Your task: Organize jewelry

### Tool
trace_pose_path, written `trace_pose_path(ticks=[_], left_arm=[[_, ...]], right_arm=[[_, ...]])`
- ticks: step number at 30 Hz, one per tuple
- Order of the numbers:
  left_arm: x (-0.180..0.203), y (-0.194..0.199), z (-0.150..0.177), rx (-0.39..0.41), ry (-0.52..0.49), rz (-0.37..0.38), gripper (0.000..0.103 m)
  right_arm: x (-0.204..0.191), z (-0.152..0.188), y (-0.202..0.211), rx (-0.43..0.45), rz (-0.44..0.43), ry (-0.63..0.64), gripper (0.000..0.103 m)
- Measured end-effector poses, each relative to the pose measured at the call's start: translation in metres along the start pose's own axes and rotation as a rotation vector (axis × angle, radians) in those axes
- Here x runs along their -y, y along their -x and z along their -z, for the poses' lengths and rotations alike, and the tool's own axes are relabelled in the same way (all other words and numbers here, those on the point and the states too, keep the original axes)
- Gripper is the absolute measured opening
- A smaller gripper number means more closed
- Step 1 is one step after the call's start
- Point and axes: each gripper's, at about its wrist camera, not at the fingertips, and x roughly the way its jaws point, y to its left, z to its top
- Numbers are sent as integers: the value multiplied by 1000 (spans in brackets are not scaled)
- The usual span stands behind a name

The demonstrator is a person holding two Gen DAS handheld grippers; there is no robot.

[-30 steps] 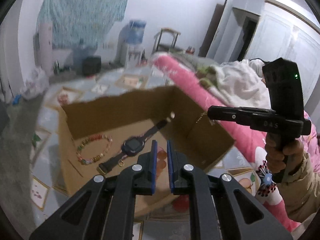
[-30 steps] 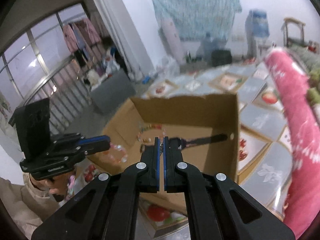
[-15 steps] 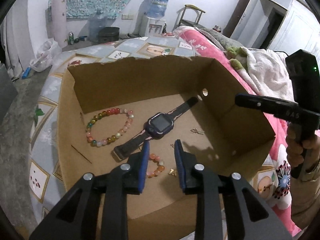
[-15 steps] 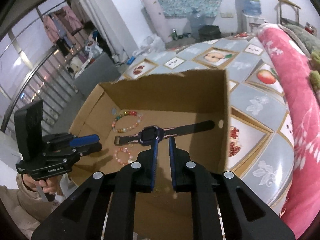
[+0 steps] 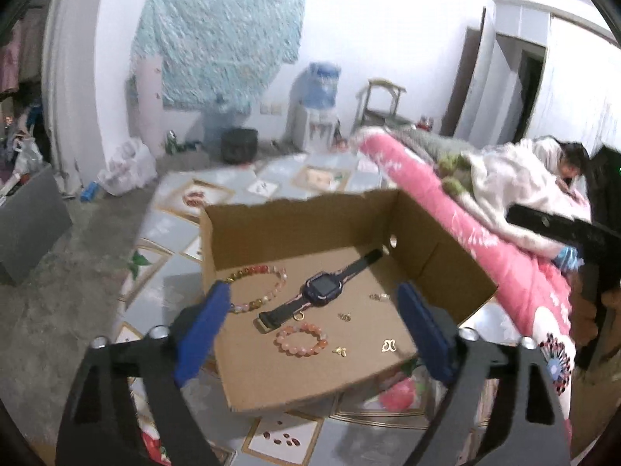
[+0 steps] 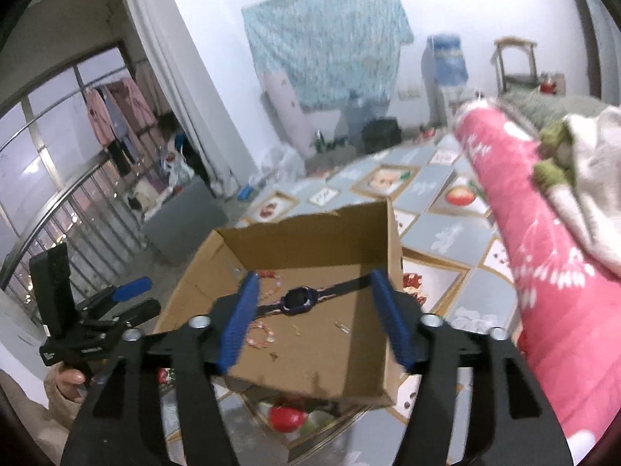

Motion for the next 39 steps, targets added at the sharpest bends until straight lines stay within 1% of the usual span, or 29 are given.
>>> trace_pose_path(ticks=[1,3,6,8,13,15,16,18,22,24,26,30,35,39], left_arm=[[2,8,1,19,9,-23,98],[6,21,2,49,17,-63,98],[12,35,5,72,29,-151,98],[14,40,8,73,44,-216,98],[17,47,21,80,88,-447,98],[16,48,25,65,100,-479,98],[16,47,28,48,98,-489,98],[17,42,34,2,84,-495,98],[21,33,47,-69,110,-471,98],[23,26,53,-118,147,-449,98],[26,21,61,-150,174,-429,98],[32,16,66,-180,173,-415,98],[37,11,65,-190,149,-410,98],[34,8,64,-201,153,-409,98]], right_arm=[[-4,3,4,11,14,9,72],[-12,11,13,29,53,29,82],[-23,24,16,20,114,51,89],[-28,31,13,1,153,54,91],[-42,45,3,-57,219,50,95],[-48,50,0,-73,270,52,95],[-52,52,-2,-77,295,59,95],[-57,57,-6,-84,320,69,95],[-59,67,-21,-145,384,60,95],[-58,73,-28,-180,380,48,95],[-59,80,-30,-204,376,44,95],[-62,85,-35,-223,383,53,95],[-66,89,-43,-247,381,71,95],[-66,91,-49,-260,378,77,95]])
